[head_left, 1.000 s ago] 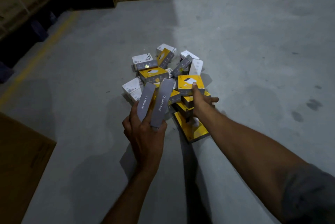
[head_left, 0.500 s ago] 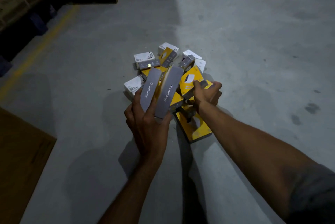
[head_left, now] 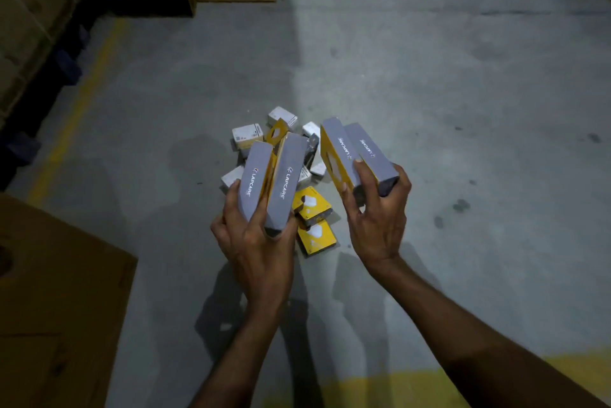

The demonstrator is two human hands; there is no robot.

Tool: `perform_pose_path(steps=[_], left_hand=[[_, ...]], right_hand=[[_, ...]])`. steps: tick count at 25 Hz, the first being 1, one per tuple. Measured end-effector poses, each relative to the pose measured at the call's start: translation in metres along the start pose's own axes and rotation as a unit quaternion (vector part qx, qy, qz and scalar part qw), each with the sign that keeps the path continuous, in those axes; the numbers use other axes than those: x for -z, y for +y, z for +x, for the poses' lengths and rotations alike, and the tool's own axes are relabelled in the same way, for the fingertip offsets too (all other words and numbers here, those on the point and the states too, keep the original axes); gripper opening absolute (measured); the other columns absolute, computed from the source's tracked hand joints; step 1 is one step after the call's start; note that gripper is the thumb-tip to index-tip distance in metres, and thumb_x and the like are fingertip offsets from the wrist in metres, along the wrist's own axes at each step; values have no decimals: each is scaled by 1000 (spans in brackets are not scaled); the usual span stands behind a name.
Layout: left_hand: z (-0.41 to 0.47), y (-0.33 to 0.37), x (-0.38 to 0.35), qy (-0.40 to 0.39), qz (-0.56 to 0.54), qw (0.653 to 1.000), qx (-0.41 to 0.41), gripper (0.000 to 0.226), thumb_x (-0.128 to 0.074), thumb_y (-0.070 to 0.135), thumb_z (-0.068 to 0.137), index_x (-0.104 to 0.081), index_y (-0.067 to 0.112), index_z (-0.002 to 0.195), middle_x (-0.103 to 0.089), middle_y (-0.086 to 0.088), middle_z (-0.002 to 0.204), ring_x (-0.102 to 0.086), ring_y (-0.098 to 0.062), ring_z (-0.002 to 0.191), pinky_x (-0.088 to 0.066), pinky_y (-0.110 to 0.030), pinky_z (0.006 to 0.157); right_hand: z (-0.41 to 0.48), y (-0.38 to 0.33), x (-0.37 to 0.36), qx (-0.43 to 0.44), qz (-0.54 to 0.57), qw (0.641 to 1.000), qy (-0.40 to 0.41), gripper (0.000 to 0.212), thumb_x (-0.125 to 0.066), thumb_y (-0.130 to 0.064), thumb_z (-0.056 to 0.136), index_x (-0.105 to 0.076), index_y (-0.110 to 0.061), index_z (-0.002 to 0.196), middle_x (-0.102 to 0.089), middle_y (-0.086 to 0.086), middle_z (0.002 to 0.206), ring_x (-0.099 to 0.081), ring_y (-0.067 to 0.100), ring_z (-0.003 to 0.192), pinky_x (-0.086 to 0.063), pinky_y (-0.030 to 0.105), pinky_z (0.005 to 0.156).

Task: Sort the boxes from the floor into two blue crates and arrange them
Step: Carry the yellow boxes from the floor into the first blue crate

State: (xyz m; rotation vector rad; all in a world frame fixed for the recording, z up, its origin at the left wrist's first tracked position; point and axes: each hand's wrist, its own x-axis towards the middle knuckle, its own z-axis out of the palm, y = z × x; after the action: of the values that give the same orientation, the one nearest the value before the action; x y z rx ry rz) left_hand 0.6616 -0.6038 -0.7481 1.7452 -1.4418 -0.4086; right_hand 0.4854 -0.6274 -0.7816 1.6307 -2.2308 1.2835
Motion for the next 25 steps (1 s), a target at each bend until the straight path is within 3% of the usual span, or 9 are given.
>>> perform_pose_path(steps=[4, 6, 9, 11, 15, 20, 25], left_hand=[[7, 131, 71, -13, -11, 999, -35, 61, -83, 34, 78, -65, 26, 136, -37, 5, 158, -34, -25, 131, -40, -26, 96], [10, 211, 107, -24, -27, 999, -37, 57, -82, 33, 78, -67, 29, 132, -38, 8, 157, -36, -25, 131, -43, -29, 95], [13, 301, 147, -24, -23, 998, -58, 53, -79, 39, 80, -67, 33, 131, -38, 10, 157, -36, -24, 133, -52, -42, 96], [6, 350, 173, -28, -22, 995, -92, 51, -77, 43, 82, -67, 34, 131, -39, 9, 156, -38, -25, 134, -52, -48, 96], [2, 419, 221, -18, -27, 993, -112, 47, -77, 42, 80, -70, 34, 126, -45, 8, 152, -42, -23, 125, -51, -42, 93], [0, 443, 298, 14, -27, 995, -94, 40, -75, 46, 77, -74, 33, 115, -47, 12, 148, -43, -21, 123, -49, -44, 96], [1, 429, 371, 64, 2, 997, -51, 36, -77, 46, 77, -77, 31, 109, -46, 14, 148, -43, -20, 120, -50, -45, 93]], right_hand=[[51, -56, 153, -32, 46, 998, 36, 49, -76, -27, 92, -63, -25, 139, -37, 14, 143, -49, 19, 130, -52, 28, 94], [82, -83, 232, -63, 59, 995, 49, 47, -75, -30, 93, -64, -23, 138, -38, 13, 142, -49, 18, 130, -51, 27, 95], [119, -118, 309, -107, 80, 990, 55, 47, -74, -35, 93, -64, -25, 138, -39, 10, 140, -54, 21, 128, -51, 25, 95], [137, -139, 360, -108, 93, 987, 78, 47, -73, -36, 94, -63, -25, 138, -40, 9, 137, -53, 12, 125, -45, 15, 97], [161, -172, 437, -136, 133, 977, 98, 45, -72, -36, 95, -60, -28, 138, -39, 8, 135, -45, -1, 122, -33, -3, 93], [156, -220, 490, -127, 152, 977, 79, 45, -70, -45, 93, -60, -34, 136, -38, 4, 134, -51, 6, 123, -37, -1, 91], [150, -276, 490, -73, 175, 982, 12, 46, -62, -58, 90, -61, -40, 132, -40, -1, 127, -57, 14, 114, -47, 24, 85]])
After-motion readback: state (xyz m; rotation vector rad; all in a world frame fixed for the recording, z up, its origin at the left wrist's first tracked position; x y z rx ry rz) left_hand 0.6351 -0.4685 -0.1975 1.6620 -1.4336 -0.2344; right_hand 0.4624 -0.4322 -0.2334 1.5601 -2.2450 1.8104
